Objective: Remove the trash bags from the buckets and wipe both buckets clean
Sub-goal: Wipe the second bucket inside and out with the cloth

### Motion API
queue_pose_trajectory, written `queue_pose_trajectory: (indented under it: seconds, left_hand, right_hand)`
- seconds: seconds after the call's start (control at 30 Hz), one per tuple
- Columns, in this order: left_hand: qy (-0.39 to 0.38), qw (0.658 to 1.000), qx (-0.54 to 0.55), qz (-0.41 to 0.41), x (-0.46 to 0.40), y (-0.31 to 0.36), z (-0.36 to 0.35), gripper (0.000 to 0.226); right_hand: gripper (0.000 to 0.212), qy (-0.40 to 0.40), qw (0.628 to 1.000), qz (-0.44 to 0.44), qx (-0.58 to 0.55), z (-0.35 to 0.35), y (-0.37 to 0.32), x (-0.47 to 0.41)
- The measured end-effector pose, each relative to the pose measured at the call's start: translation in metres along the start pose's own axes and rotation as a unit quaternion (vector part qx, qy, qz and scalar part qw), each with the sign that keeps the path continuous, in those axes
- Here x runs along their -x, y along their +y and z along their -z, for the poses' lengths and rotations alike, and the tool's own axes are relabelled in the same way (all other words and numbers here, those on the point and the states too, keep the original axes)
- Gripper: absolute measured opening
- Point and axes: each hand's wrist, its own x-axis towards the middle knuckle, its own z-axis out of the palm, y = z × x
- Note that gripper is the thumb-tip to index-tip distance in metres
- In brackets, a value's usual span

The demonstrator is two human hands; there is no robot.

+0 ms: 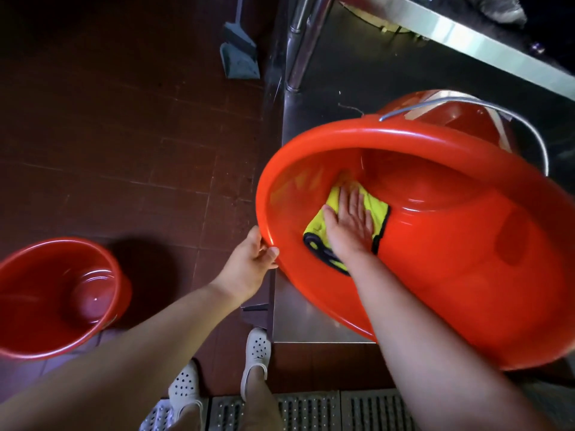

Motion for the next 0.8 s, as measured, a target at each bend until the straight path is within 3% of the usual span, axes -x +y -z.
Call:
queue_pose_trajectory:
  seconds: [0.2,0.37,0.67,0.8]
  left_hand:
    - [0.083,0.994,-0.063,-0.013,0.003,0.004,-0.001,0.012]
    - [0.070,0.993,-0.082,-0.053,0.006,0.016,0.020,0.009]
    - [0.061,0.967,-0.170,-0.178,-0.004,0.056,0.048,0.020]
    - [0.062,0.966,-0.158,-0.197,-0.007,0.059,0.046,0.017]
  right_hand:
    - [0.074,-0.002,0.987,0.162,-0.005,-0.017,-0.024,0.101]
    - [0.073,-0.005,0.973,0.229,0.021,-0.014,-0.003,0.089]
    - [0.067,-0.023,0.998,0.048,0.022,0.005,0.022,-0.022]
    - [0.065,-0.023,0.999,0.028,0.041,0.007,0.033,-0.048]
